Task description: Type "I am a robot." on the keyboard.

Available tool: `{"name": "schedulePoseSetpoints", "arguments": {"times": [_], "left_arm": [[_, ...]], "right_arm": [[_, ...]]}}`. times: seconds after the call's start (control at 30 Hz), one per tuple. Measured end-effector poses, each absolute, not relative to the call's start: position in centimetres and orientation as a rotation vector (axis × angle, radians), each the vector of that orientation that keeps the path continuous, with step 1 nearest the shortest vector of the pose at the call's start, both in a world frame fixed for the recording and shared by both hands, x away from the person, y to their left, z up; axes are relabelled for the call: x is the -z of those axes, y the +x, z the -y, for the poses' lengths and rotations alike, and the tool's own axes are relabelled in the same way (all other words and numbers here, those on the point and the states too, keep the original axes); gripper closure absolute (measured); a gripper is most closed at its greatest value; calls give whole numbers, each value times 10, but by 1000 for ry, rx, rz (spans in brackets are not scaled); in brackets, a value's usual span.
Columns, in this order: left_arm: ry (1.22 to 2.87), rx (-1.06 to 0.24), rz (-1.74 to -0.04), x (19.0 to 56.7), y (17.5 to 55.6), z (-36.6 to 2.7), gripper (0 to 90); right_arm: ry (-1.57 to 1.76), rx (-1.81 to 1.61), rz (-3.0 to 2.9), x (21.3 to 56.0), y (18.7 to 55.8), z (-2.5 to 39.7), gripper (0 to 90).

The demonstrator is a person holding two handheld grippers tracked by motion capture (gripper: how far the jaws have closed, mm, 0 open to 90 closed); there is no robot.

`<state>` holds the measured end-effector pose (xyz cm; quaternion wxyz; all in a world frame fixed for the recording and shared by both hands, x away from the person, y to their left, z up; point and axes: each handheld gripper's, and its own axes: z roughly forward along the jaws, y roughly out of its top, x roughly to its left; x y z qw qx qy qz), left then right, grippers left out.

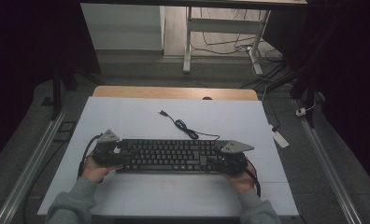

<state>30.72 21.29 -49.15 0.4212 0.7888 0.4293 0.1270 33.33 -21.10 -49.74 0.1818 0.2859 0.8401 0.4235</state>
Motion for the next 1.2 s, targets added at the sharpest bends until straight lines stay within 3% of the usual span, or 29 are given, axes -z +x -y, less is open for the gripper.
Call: {"name": "schedulePoseSetpoints", "arguments": {"times": [1.2], "left_arm": [[2032, -268, -925, 487, 299, -177, 397]], "right_arm": [[808, -1194, -2373, 499, 333, 210, 526]]}}
